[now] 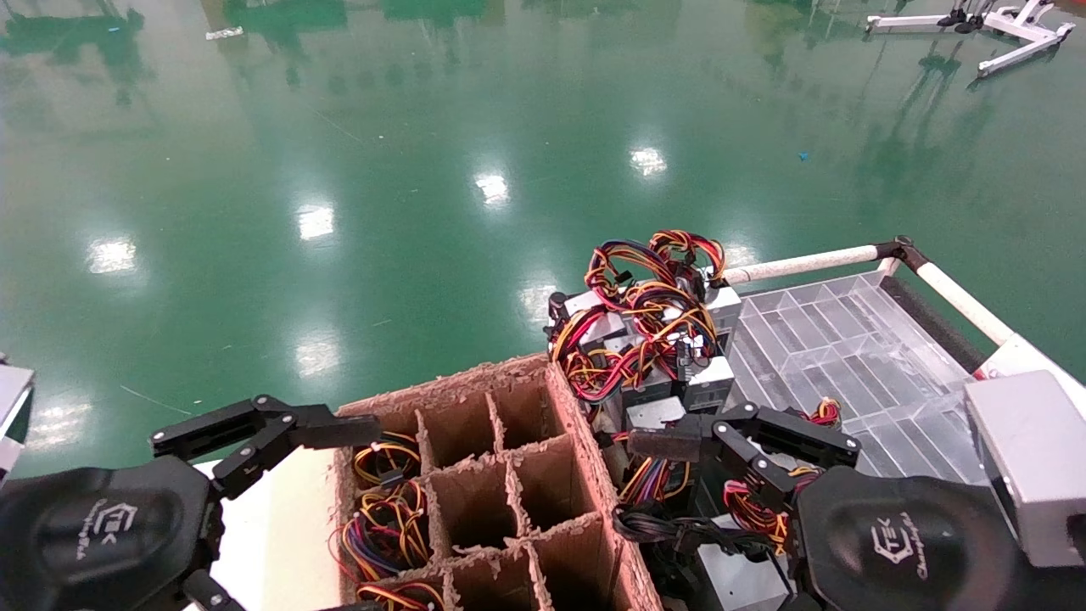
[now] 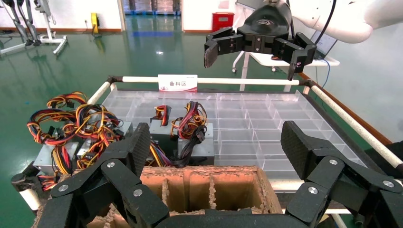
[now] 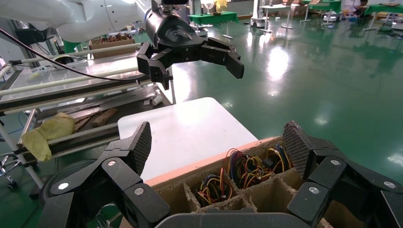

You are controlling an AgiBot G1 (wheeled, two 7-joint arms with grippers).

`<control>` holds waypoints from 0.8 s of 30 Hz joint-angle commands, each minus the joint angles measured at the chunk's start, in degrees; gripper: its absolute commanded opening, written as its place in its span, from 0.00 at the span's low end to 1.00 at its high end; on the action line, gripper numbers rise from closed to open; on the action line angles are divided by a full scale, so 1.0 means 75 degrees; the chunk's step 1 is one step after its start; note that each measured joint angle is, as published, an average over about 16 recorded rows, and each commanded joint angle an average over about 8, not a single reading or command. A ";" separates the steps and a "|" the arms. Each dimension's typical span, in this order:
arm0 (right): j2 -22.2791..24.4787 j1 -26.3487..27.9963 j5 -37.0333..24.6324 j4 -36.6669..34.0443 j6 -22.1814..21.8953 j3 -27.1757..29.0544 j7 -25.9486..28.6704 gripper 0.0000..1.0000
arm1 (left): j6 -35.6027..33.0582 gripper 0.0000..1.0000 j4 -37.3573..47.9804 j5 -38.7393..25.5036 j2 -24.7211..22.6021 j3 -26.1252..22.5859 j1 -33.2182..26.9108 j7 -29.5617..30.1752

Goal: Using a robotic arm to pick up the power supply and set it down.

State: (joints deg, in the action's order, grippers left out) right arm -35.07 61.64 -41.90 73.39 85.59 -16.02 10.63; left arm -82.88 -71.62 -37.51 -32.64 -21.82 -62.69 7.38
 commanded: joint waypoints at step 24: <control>-0.0826 0.0132 -0.1585 0.0087 -0.0290 -0.0916 -0.0111 1.00 | 0.0000 0.00 0.0001 0.0000 0.0000 -0.0001 0.0000 0.0000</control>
State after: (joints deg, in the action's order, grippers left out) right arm -41.42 62.74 -54.03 74.12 83.22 -22.94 9.79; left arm -82.89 -71.62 -37.51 -32.64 -21.83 -62.69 7.38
